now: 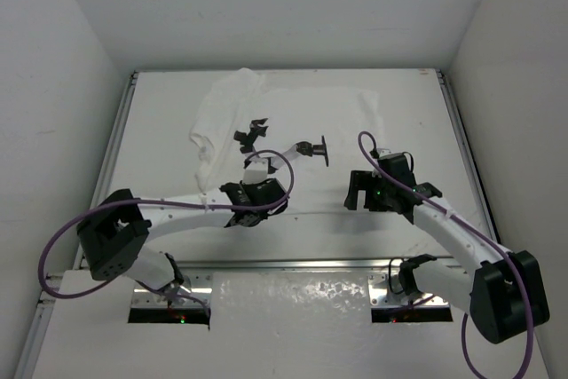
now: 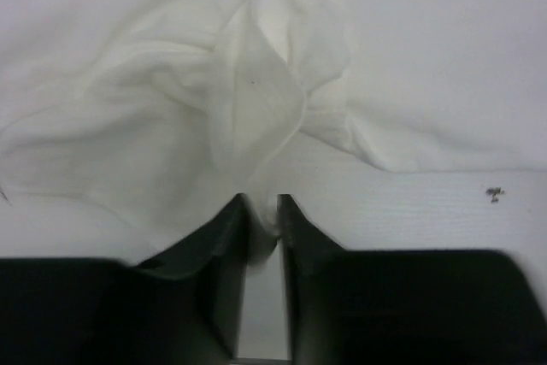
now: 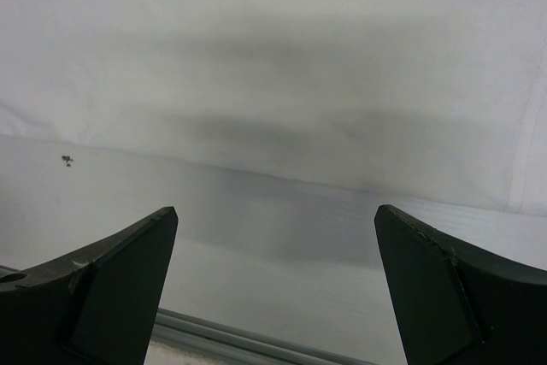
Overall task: Fold and stack the t-shirts
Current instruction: Flatten out the tshirt, then grap the side of the flattened tshirt closest away from the robot with both arms
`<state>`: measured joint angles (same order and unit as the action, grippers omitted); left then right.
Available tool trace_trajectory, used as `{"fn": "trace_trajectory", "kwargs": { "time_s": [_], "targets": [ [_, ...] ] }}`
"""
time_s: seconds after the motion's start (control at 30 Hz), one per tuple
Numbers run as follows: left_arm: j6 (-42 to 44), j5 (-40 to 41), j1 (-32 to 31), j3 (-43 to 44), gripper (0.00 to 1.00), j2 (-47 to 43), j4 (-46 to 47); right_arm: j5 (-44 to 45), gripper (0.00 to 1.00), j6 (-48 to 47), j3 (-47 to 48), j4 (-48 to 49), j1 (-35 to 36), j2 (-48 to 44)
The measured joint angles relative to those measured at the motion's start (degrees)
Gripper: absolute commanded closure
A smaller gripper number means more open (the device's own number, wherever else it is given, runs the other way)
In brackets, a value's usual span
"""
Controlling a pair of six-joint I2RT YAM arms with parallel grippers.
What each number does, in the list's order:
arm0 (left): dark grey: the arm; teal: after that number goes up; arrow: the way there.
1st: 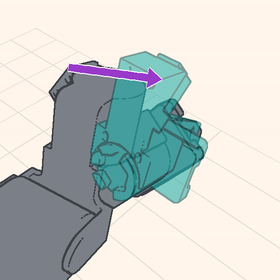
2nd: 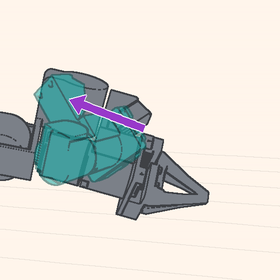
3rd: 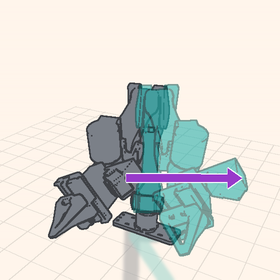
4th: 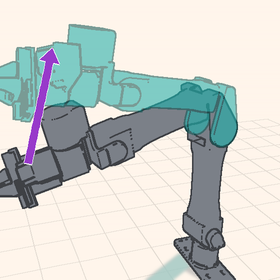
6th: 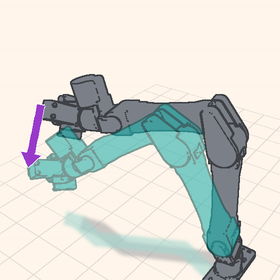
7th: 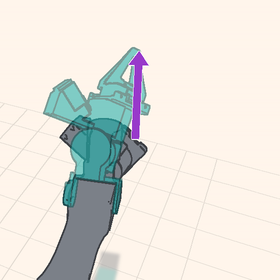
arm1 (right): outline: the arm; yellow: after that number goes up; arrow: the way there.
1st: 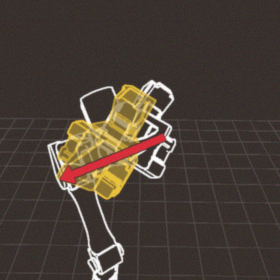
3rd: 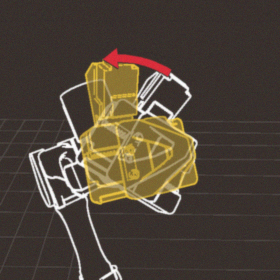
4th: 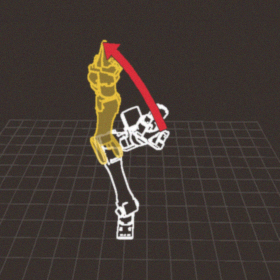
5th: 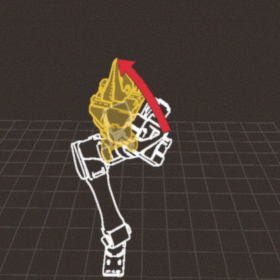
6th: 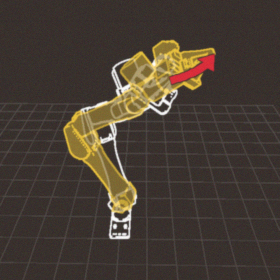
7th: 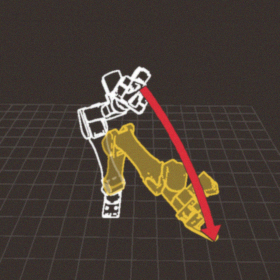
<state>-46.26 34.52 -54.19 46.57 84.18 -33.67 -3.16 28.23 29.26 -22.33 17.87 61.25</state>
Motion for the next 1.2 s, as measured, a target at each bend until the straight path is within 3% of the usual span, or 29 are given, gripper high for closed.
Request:
{"fn": "trace_trajectory", "kwargs": {
  "time_s": [0.03,0.07,0.37,0.67,0.77,1.0,1.2],
  "targets": [
    [-0.07,0.15,-0.5,0.09,0.98,-0.66,-0.02,-0.04,0.03,-0.02,0.0,0.02,0.0,0.02],
    [0.72,0.17,-0.87,0.09,1.0,-1.46,-0.2,-0.07,0.03,0.0,0.0,0.04,0.0,0.02],
    [4.04,-3.96,-1.84,-2.8,1.0,-2.32,2.16,-0.09,0.03,0.0,0.0,0.04,0.0,0.0],
    [11.23,-16.96,-13.79,-4.66,0.96,-4.61,7.63,-1.09,0.02,0.07,-0.22,0.57,0.0,-0.04],
    [10.86,-18.14,-14.78,-4.68,1.0,-1.55,6.58,-1.33,0.01,0.28,-0.44,0.85,0.0,0.11],
    [0.85,-12.07,-14.99,-3.45,1.0,1.18,-5.7,-1.09,0.01,0.96,-0.42,1.51,0.0,3.3],
    [-19.8,-1.9,-15.02,-2.23,1.0,-8.02,-21.73,3.91,0.01,1.42,-0.28,0.11,0.0,4.7]
  ]
}}
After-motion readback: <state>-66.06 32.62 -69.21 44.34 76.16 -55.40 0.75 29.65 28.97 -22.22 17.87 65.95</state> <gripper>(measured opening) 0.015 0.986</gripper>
